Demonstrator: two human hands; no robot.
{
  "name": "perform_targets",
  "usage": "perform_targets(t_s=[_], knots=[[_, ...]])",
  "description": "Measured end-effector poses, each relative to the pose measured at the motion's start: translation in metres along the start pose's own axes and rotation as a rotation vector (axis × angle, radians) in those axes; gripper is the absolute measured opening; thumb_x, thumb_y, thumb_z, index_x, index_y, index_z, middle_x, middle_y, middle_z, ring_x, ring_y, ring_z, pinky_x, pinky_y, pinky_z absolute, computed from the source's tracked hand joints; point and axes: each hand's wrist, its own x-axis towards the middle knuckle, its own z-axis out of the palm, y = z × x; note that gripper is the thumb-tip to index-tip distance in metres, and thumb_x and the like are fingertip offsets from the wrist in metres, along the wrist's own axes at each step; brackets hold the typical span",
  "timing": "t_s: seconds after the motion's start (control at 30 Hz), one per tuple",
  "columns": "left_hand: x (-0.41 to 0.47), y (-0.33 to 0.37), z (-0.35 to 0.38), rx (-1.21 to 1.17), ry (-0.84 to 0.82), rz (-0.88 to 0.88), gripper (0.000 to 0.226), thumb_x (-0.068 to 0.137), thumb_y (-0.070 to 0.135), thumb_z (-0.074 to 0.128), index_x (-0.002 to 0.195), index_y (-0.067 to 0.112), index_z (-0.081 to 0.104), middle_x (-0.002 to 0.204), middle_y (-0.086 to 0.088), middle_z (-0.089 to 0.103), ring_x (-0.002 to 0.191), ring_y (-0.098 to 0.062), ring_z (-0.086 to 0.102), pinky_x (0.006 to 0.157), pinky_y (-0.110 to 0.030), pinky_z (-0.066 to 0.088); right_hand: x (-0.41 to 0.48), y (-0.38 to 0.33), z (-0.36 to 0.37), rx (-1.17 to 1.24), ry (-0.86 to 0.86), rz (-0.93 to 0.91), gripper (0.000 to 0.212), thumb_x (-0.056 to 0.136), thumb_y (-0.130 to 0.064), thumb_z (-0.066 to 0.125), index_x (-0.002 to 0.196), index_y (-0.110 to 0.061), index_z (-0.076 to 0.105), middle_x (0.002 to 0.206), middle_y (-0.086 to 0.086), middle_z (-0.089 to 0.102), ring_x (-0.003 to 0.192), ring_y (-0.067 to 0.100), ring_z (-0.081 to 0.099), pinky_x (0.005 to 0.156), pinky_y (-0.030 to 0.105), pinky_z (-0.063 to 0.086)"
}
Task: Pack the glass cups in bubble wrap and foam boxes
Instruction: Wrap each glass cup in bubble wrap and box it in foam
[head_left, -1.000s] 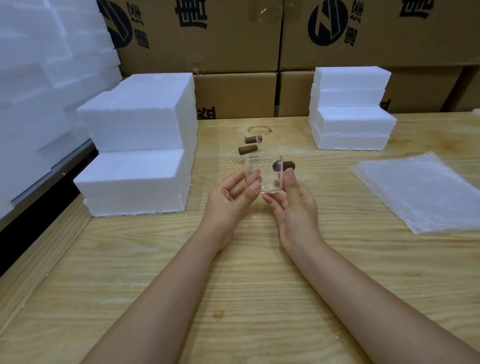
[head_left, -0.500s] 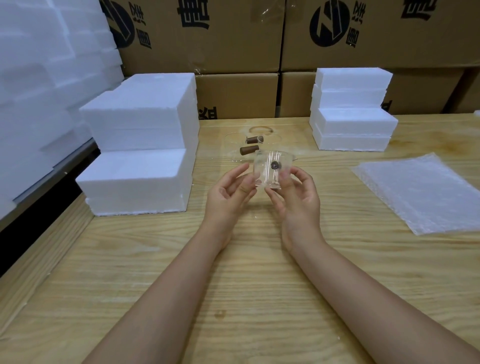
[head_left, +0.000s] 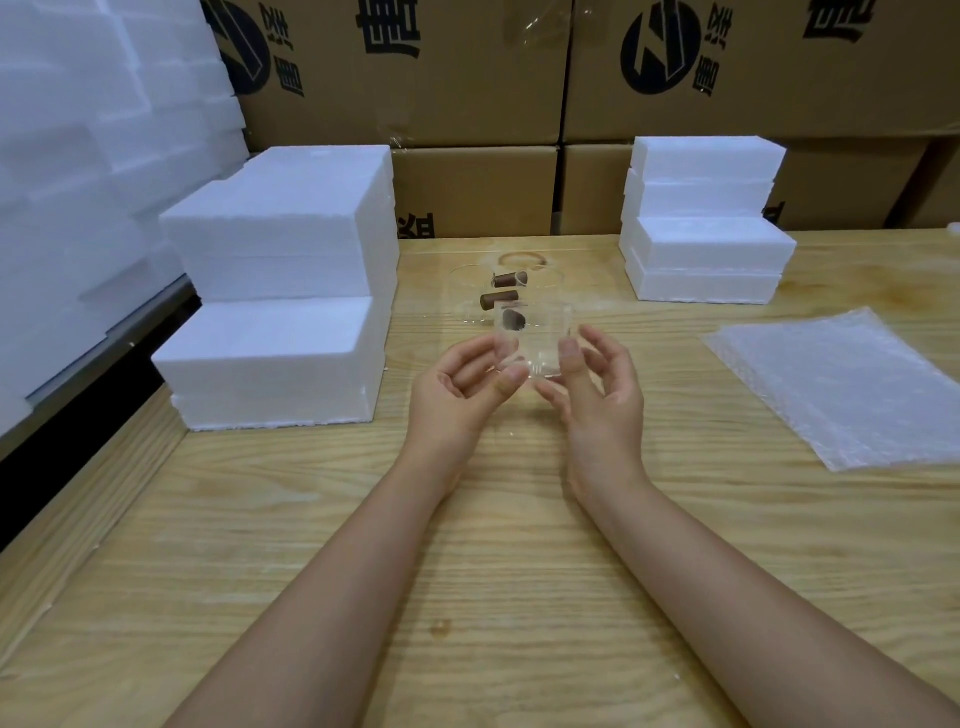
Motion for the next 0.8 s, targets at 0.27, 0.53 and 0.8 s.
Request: perform_targets(t_s=[0.27, 0.53, 0.8], knots=[[-0.002, -0.001, 0.005, 0.061, 0.001, 0.108, 0.049, 0.055, 0.013, 0.082, 0.101, 0.019, 0.064, 0.104, 0.006, 0.071, 0.098, -0.011, 0.069, 0.079, -0.020, 0.054, -0.001, 0.002, -0.002, -0.103, -0.027, -0.120, 0.039, 0.077, -0.025, 0.077, 0.107, -0.036, 0.054, 0.105, 0.002, 0.056, 0.094, 0.016, 0.060, 0.083, 0.029, 0.051], [0.003, -0.004, 0.005, 0.058, 0.011, 0.017, 0.055, 0.077, 0.043, 0.061, 0.114, 0.002, 0.065, 0.107, 0.002, 0.071, 0.108, -0.014, 0.064, 0.099, -0.034, 0.048, 0.002, -0.007, 0.002, 0.238, -0.061, 0.152, 0.033, 0.086, -0.027, 0.062, 0.117, -0.017, 0.061, 0.109, 0.004, 0.066, 0.103, 0.022, 0.065, 0.090, 0.034, 0.055], [0.003, -0.005, 0.003, 0.069, -0.047, 0.004, 0.044, 0.078, 0.054, 0.067, 0.105, 0.020, 0.073, 0.112, 0.002, 0.072, 0.114, -0.013, 0.063, 0.107, -0.038, 0.043, -0.001, -0.009, 0.003, 0.183, -0.147, 0.193, 0.053, 0.079, -0.042, 0.056, 0.124, -0.016, 0.059, 0.119, 0.008, 0.064, 0.104, 0.020, 0.066, 0.090, 0.033, 0.054]])
